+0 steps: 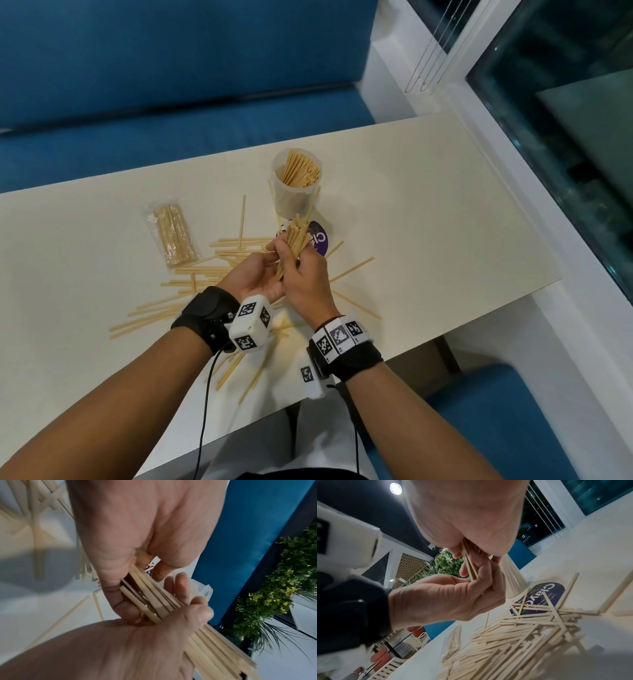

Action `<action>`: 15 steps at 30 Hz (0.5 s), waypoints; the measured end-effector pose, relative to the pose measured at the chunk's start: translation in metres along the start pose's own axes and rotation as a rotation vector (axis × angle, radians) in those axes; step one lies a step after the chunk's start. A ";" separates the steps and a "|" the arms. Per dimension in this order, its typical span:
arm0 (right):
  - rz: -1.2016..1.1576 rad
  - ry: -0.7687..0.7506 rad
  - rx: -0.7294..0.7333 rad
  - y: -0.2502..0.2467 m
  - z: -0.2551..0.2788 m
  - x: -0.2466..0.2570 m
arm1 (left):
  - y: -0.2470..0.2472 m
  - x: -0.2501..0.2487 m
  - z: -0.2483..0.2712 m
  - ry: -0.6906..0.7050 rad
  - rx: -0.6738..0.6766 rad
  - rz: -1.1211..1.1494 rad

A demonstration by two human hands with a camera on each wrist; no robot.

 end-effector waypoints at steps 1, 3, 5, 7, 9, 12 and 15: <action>0.015 0.004 -0.008 -0.001 0.001 -0.001 | 0.001 -0.001 0.002 0.010 0.000 0.004; 0.032 -0.008 -0.034 -0.004 0.002 0.000 | 0.003 -0.001 0.005 0.010 0.005 -0.003; 0.015 -0.012 -0.027 -0.006 0.002 0.005 | 0.004 -0.001 0.007 0.005 0.012 -0.006; -0.033 0.004 -0.010 -0.008 0.001 0.010 | 0.004 -0.003 0.008 0.008 0.021 0.007; -0.049 0.006 -0.017 -0.012 0.000 0.014 | 0.005 -0.005 0.007 0.019 0.027 0.013; -0.025 -0.012 -0.013 -0.010 -0.003 0.018 | 0.009 -0.004 0.009 0.013 0.017 0.040; 0.002 -0.026 -0.026 -0.008 -0.003 0.017 | 0.009 -0.004 0.009 0.008 -0.002 0.038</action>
Point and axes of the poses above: each hand's wrist, its own z-axis away from the middle knuckle, its own y-axis out of the palm, x = y × z, the point moved 10 cm from there along -z, towards the middle knuckle, and after that the axes turned 6 degrees about y, right-handed, at the moved point
